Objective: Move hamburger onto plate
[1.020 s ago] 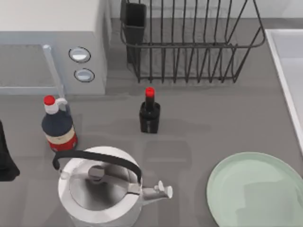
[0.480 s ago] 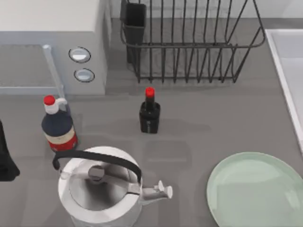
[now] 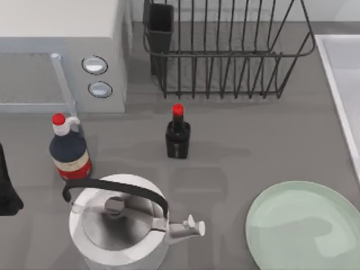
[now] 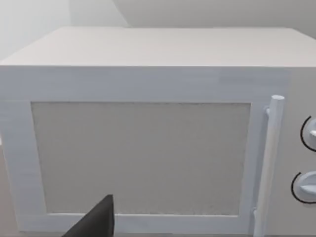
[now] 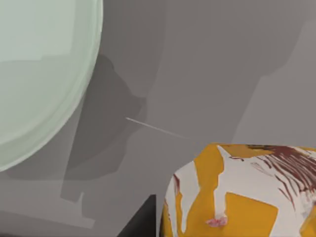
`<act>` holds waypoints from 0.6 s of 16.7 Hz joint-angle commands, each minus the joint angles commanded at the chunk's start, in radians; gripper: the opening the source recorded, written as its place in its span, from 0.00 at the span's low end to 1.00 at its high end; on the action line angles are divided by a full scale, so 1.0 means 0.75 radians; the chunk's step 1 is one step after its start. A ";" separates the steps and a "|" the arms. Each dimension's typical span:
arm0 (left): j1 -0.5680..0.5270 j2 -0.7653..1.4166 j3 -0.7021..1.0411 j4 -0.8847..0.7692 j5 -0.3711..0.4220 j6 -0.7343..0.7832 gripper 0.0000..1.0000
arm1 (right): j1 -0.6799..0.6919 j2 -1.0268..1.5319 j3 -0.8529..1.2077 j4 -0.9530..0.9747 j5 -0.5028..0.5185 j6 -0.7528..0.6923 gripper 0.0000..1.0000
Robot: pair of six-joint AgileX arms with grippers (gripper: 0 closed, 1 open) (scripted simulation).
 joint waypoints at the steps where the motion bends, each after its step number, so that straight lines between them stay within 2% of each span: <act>1: 0.000 0.000 0.000 0.000 0.000 0.000 1.00 | 0.003 0.005 -0.004 0.003 -0.001 0.003 0.00; 5: 0.000 0.000 0.000 0.000 0.000 0.000 1.00 | 0.029 0.025 0.007 -0.002 -0.001 -0.078 0.00; 10: 0.000 0.000 0.000 0.000 0.000 0.000 1.00 | 0.151 0.103 0.056 -0.017 0.001 -0.469 0.00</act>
